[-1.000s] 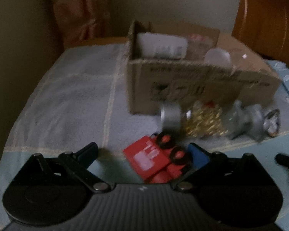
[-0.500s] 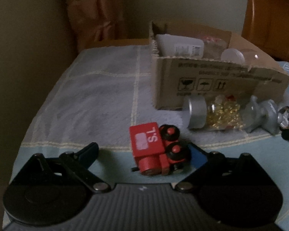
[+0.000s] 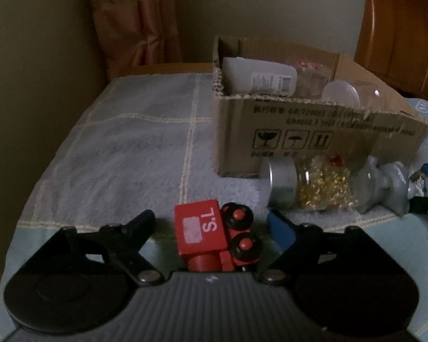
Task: Organize rigid objects
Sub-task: 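Close right tool on correction-tape roller while left tool grips red toy train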
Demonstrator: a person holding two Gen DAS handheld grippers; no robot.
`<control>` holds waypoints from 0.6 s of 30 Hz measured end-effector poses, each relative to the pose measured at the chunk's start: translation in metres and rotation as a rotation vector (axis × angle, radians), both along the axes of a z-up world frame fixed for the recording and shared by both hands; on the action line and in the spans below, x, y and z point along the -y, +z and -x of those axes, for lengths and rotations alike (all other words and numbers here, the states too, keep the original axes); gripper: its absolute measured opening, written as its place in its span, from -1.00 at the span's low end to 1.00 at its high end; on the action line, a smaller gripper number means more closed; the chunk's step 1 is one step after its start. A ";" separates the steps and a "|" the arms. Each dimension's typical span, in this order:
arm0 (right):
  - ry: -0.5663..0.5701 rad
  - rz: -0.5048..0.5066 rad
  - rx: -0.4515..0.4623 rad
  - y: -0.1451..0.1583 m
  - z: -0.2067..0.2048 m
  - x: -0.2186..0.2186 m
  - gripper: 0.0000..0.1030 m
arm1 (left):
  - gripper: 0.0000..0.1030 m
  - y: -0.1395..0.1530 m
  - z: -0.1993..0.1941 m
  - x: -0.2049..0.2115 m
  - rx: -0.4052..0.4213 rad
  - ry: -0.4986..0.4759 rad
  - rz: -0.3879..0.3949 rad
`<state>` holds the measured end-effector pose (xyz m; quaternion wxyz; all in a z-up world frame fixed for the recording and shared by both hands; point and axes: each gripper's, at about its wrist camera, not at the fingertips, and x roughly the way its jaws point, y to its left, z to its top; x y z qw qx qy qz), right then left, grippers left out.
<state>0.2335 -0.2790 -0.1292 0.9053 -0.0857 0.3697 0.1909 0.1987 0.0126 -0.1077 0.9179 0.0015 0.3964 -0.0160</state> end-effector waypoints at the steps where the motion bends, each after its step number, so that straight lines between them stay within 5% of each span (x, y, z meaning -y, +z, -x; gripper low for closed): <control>1: 0.005 0.004 0.005 0.000 0.000 -0.001 0.96 | 0.57 0.000 -0.001 0.001 0.001 -0.001 0.000; 8: 0.028 0.021 0.024 0.003 0.004 -0.006 0.81 | 0.54 0.001 0.000 0.006 0.020 -0.019 -0.035; 18: -0.004 0.052 0.012 0.009 0.015 -0.010 0.81 | 0.06 0.006 0.002 0.004 0.001 -0.055 -0.005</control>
